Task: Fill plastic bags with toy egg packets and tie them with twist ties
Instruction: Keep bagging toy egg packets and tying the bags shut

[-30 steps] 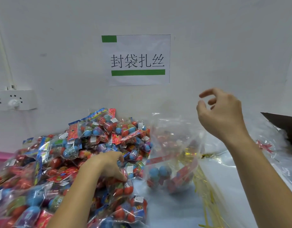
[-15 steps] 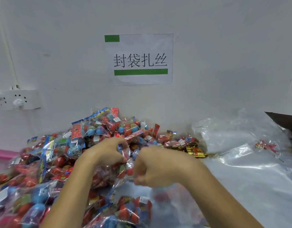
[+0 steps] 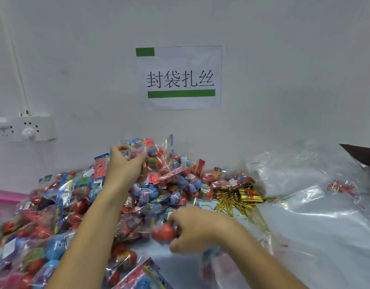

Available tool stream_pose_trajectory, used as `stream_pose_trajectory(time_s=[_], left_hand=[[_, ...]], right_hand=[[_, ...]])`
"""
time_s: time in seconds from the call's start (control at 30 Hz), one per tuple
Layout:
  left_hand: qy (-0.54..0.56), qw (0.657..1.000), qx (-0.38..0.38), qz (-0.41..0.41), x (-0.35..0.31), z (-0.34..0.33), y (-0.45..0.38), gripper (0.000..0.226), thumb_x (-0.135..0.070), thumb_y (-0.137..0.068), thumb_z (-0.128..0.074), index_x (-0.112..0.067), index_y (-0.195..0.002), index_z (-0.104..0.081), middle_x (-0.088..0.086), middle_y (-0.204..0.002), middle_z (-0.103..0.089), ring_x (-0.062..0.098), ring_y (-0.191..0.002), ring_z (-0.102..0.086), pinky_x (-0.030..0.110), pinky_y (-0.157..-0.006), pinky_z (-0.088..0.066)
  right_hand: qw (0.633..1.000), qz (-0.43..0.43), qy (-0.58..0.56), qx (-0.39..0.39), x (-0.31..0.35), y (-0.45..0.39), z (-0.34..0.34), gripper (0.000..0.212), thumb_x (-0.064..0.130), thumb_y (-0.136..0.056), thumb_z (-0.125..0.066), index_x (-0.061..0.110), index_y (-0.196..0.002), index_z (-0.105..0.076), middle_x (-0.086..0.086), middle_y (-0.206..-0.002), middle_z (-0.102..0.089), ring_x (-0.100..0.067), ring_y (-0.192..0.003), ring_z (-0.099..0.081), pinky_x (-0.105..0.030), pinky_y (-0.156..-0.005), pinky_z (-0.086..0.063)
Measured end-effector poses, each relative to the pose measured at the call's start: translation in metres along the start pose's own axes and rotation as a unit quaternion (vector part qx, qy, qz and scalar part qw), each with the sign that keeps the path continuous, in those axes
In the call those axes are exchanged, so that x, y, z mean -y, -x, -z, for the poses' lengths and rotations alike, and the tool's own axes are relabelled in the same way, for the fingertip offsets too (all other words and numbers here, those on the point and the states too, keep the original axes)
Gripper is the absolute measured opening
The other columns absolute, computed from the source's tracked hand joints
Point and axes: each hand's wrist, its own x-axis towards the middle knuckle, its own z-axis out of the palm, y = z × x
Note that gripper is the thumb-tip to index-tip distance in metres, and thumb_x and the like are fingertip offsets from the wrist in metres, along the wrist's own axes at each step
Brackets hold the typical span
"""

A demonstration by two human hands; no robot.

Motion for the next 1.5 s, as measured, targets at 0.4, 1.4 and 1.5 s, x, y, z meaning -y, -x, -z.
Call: stream_pose_trajectory(time_s=[0.4, 1.4, 1.5], left_hand=[[0.343, 0.927, 0.098, 0.118, -0.036, -0.046, 0.041, 0.015, -0.024, -0.098, -0.057, -0.011, -0.100, -0.063, 0.004, -0.082, -0.065, 0.012, -0.068, -0.059, 0.024, -0.061, -0.046], [0.172, 0.950, 0.224, -0.135, -0.030, -0.088, 0.080, 0.035, -0.029, -0.090, -0.071, -0.021, -0.116, -0.048, 0.002, -0.106, -0.073, 0.019, -0.097, -0.073, 0.029, -0.076, -0.061], [0.148, 0.949, 0.233, -0.155, -0.030, -0.090, 0.084, 0.027, -0.034, -0.093, -0.068, -0.033, -0.112, -0.049, -0.016, -0.095, -0.072, -0.001, -0.088, -0.070, 0.008, -0.067, -0.051]], right_hand=[[0.751, 0.072, -0.577, -0.313, -0.057, 0.011, 0.051, 0.024, 0.004, -0.095, -0.064, 0.022, -0.110, -0.067, 0.004, -0.087, -0.073, -0.011, -0.082, -0.071, -0.025, -0.072, -0.060], [0.813, 0.146, -0.499, -0.263, -0.083, 0.054, 0.083, 0.043, 0.037, -0.081, -0.074, 0.013, -0.117, -0.070, -0.014, -0.118, -0.071, -0.029, -0.113, -0.068, -0.044, -0.096, -0.055], [0.813, 0.156, -0.500, -0.255, -0.087, 0.059, 0.083, 0.046, 0.031, -0.080, -0.077, 0.011, -0.120, -0.068, -0.014, -0.118, -0.072, -0.030, -0.114, -0.067, -0.045, -0.099, -0.054]])
